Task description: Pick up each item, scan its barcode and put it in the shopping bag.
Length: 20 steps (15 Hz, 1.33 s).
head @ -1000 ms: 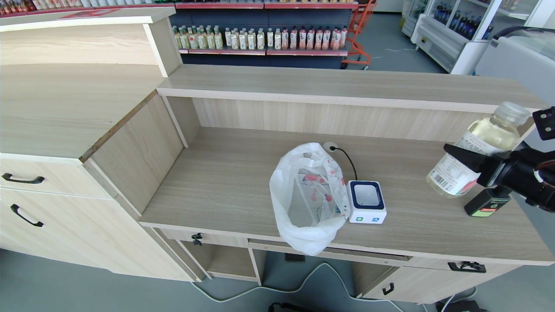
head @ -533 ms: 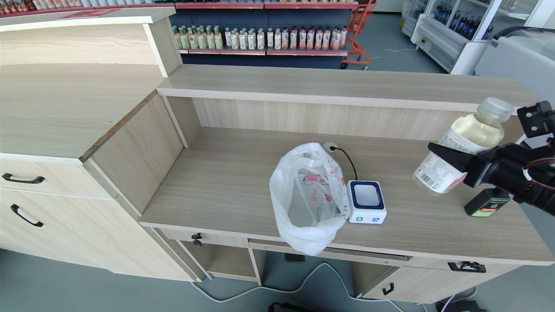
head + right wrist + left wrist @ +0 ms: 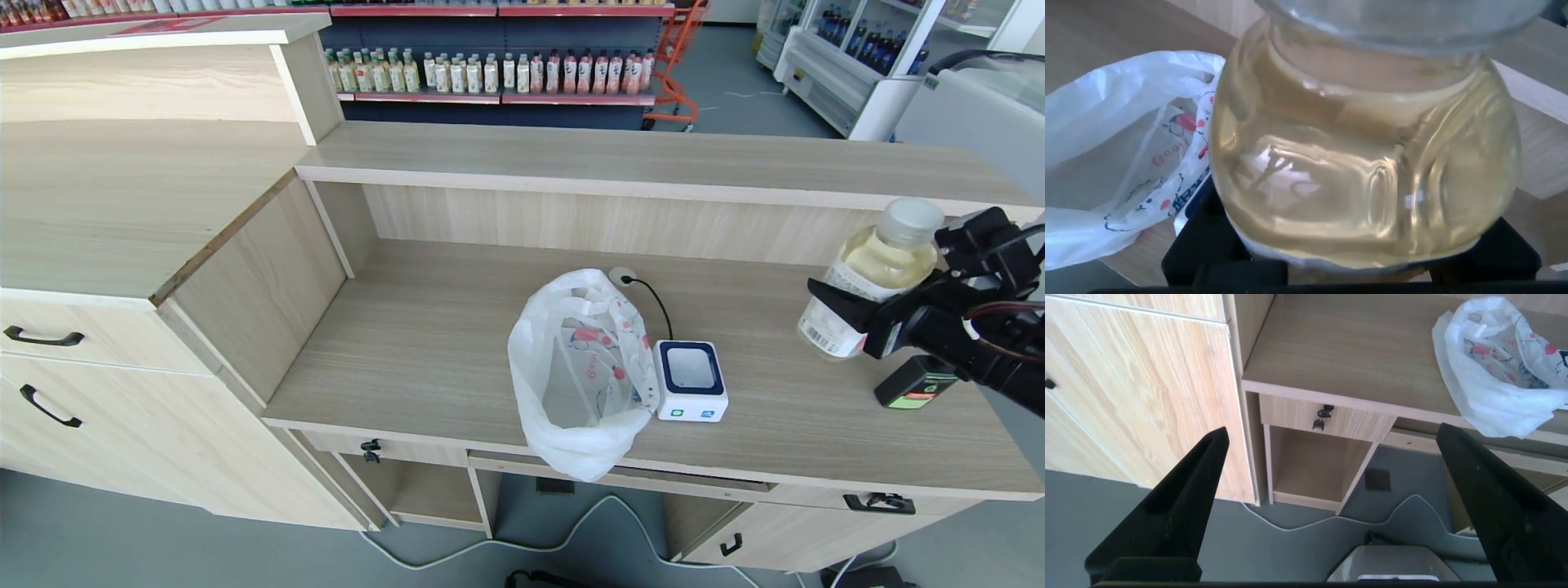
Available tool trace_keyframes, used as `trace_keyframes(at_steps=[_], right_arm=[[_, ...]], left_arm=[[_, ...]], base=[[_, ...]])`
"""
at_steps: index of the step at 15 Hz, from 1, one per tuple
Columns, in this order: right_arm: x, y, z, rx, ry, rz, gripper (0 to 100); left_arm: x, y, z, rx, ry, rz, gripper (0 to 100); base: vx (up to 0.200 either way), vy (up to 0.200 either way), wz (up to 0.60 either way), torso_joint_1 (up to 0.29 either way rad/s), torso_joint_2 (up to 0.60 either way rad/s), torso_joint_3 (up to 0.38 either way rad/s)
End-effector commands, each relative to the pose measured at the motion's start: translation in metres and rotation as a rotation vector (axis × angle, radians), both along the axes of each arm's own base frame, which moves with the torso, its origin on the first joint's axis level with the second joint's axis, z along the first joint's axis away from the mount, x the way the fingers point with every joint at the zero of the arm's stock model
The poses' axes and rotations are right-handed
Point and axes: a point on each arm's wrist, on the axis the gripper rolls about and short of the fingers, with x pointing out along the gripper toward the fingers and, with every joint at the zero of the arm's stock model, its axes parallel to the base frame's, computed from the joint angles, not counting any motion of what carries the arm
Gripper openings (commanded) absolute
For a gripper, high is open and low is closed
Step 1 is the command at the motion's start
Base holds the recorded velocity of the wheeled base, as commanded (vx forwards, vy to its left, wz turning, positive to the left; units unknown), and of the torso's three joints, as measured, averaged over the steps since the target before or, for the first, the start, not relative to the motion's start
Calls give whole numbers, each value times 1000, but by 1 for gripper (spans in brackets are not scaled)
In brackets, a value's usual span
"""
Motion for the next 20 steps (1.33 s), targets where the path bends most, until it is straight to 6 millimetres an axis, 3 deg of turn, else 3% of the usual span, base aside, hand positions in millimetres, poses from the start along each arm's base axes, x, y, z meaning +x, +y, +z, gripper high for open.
trace_keyframes(at_steps=[1, 5, 9, 12, 20], right_arm=[[3, -9, -4, -18, 2, -68, 0], [3, -13, -5, -65, 1, -149, 0], [10, -5, -6, -68, -5, -114, 0], [23, 21, -14, 39, 48, -3, 0], [58, 93, -66, 140, 113, 279, 0]], left_arm=[[0, 0, 0, 0, 0, 0, 100], [0, 0, 0, 0, -1, 0, 100], [0, 0, 0, 0, 0, 0, 100], [0, 0, 0, 0, -1, 0, 100], [0, 0, 0, 0, 0, 0, 100]], base=[[0, 0, 0, 0, 0, 0], [0, 0, 150, -1, 1, 1], [0, 0, 300, 1, 1, 1], [0, 0, 0, 0, 0, 0], [0, 0, 0, 0, 0, 0]])
